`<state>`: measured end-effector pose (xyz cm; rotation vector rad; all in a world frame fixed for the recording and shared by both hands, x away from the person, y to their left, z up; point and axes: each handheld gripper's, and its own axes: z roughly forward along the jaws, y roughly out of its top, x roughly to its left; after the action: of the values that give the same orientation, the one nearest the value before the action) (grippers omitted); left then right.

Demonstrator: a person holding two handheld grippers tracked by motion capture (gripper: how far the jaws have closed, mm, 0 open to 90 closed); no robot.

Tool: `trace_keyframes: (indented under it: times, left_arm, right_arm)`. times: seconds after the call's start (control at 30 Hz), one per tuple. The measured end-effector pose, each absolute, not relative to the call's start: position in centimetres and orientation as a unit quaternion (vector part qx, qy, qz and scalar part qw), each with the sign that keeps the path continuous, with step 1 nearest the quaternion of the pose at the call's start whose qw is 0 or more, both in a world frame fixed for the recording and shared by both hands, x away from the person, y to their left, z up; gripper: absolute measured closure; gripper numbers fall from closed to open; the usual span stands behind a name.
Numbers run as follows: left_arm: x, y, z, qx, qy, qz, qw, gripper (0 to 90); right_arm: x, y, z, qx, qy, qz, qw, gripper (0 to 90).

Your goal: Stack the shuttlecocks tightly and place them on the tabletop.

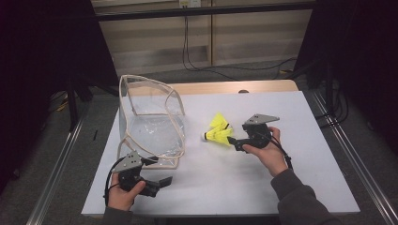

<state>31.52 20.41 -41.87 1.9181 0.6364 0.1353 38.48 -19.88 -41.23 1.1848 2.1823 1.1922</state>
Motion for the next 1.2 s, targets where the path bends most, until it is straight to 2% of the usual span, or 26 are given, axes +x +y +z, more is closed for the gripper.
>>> trace_keyframes:
  times: [0.27, 1.2]
  left_arm:
    - [31.5, 20.4, -41.8, 0.804, 0.265, 0.057, 0.530, 4.1]
    - [31.4, 20.5, -41.9, 0.800, 0.267, 0.054, 0.534, 4.1]
  right_arm:
    - [39.5, -19.7, -40.2, 0.428, 0.775, 0.423, 0.196, 13.2]
    - [42.0, -18.7, -39.1, 0.449, 0.761, 0.420, 0.206, 9.7]
